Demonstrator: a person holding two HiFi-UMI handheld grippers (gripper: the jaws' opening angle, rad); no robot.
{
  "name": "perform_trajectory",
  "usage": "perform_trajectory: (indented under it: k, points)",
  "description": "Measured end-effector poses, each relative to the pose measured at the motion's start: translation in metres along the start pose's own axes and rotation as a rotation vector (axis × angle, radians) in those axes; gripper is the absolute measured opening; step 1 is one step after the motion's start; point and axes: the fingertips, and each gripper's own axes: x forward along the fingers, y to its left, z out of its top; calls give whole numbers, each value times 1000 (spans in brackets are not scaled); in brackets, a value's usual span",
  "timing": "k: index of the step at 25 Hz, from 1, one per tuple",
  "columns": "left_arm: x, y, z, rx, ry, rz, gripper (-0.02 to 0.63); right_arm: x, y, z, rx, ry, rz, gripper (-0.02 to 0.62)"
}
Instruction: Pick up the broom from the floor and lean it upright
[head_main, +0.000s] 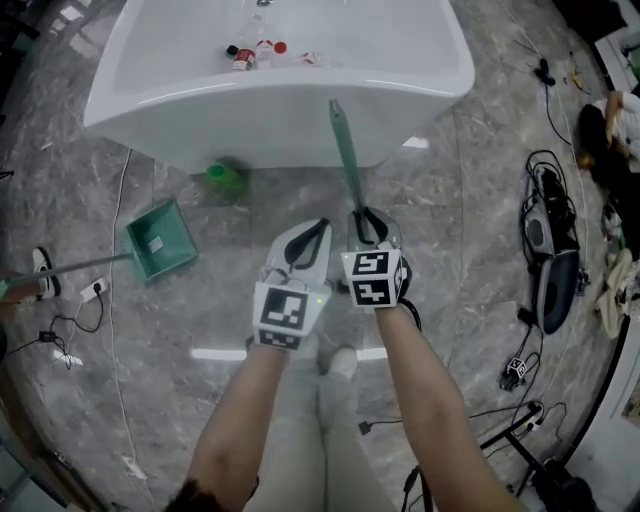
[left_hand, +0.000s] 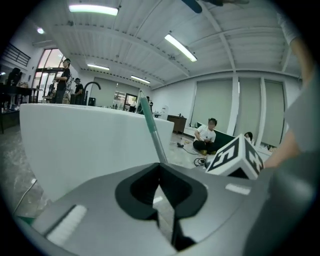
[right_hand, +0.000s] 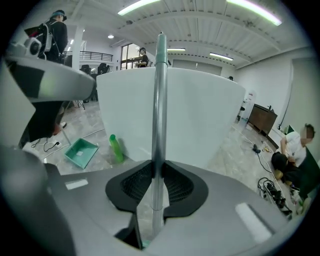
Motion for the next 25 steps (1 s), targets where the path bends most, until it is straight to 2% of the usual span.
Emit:
perform_trajectory:
  k: [4,11,16,25]
  points:
    - [-3,20,12,-19,-18,33,0,17,3,38,28,-8,-16,80]
    - [-5,50,31,-31,-41,75,-2,44,14,83,2,10,-21,83]
    - [-10,68,36,-36,-45,105,-2,55,8,98,16,23,-40,83]
    - [-14,81,45,-30,-54,127,-2,63,8,101,-18,45,-42,87]
